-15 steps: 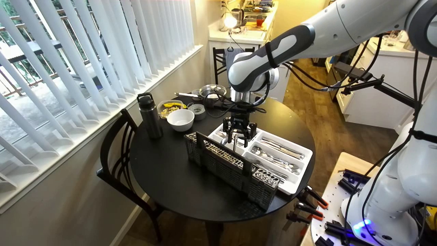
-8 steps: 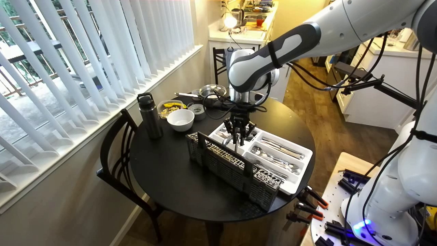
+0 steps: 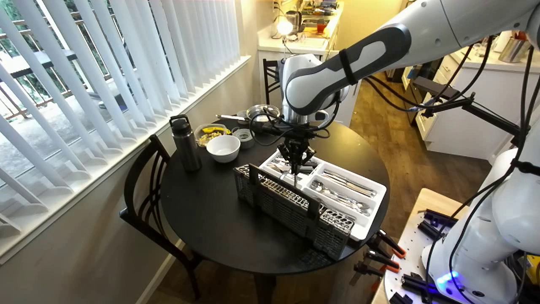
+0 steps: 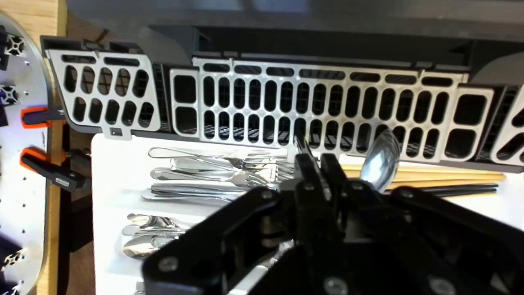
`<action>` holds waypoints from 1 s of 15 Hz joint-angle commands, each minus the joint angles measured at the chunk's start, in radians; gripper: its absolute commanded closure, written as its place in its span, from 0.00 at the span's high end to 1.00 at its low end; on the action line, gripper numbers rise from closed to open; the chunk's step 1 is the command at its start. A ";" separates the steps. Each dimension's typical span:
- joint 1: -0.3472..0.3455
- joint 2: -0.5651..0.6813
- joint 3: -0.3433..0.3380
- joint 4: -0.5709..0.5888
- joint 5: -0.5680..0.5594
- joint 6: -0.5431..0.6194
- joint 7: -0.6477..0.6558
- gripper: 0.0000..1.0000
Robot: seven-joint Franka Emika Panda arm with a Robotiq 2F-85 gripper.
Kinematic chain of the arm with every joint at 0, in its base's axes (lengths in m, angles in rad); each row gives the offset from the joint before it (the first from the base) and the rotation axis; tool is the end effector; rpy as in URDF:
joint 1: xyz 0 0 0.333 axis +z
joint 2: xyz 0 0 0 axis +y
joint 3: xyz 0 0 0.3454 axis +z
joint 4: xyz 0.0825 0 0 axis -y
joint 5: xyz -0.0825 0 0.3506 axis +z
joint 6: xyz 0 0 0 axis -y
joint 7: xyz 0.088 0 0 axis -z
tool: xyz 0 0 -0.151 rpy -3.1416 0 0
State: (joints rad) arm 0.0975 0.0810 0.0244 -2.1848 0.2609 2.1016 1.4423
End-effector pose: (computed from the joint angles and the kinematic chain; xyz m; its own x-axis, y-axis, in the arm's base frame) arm 0.4899 0.0822 0.3484 0.0799 -0.9720 -0.2210 -0.9820 -0.1148 0.1498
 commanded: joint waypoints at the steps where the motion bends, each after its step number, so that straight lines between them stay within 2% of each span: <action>1: -0.007 -0.121 0.006 -0.094 -0.044 0.064 0.081 0.02; 8: -0.027 -0.248 0.026 -0.174 -0.060 0.133 0.168 0.02; 15: -0.062 -0.416 0.030 -0.227 -0.058 0.067 0.177 0.02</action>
State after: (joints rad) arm 0.0704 -0.2192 0.0391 -2.3594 0.2283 2.1936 1.5894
